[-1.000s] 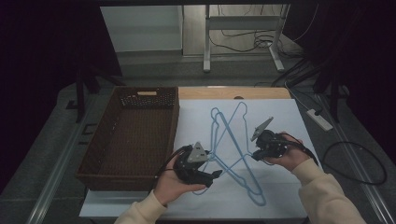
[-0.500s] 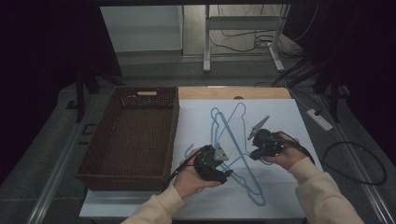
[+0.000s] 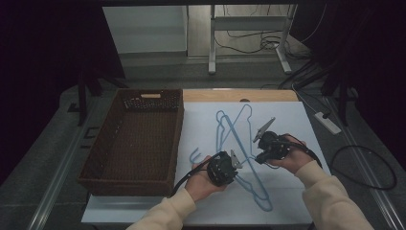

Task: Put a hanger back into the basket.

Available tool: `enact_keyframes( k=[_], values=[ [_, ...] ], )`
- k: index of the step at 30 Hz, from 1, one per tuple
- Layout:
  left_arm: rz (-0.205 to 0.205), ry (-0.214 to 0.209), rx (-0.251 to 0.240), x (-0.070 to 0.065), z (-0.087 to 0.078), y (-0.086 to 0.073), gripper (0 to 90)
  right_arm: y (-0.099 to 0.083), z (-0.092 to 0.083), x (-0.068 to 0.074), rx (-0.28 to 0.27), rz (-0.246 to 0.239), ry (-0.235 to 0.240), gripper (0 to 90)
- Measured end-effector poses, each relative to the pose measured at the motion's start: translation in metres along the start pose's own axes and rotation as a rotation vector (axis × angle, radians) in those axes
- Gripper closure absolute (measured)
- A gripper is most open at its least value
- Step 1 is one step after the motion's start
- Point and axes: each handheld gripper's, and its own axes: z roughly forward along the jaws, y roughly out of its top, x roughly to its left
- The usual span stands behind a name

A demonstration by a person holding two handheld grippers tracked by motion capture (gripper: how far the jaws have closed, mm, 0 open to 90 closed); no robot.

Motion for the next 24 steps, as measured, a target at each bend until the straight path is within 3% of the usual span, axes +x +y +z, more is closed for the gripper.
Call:
enact_keyframes(
  k=[6,15,18,21,22,23,24],
  values=[
    [-0.013,0.047,-0.008,0.001,-0.005,0.002,84.7,0.0,-0.002,0.0,-0.009,0.025,-0.006,85.6],
    [-0.095,0.029,-0.054,0.009,-0.01,-0.001,86.4,0.002,-0.011,0.004,-0.073,0.032,-0.032,81.4],
    [-0.129,-0.011,-0.061,0.013,-0.011,-0.003,86.6,0.002,-0.018,0.007,-0.151,0.031,-0.077,69.0],
    [-0.148,-0.004,-0.08,0.014,-0.01,-0.005,86.7,0.001,-0.031,0.009,-0.277,0.034,-0.102,58.4],
    [-0.148,-0.004,-0.08,0.014,-0.01,-0.005,86.6,0.001,-0.031,0.009,-0.277,0.034,-0.102,58.4],
    [-0.169,-0.012,-0.098,0.016,-0.012,-0.007,86.7,-0.003,-0.043,0.011,-0.373,0.035,-0.145,51.4],
    [-0.174,-0.015,-0.103,0.017,-0.013,-0.007,86.7,-0.006,-0.05,0.012,-0.432,0.041,-0.16,49.0]
  ],
)
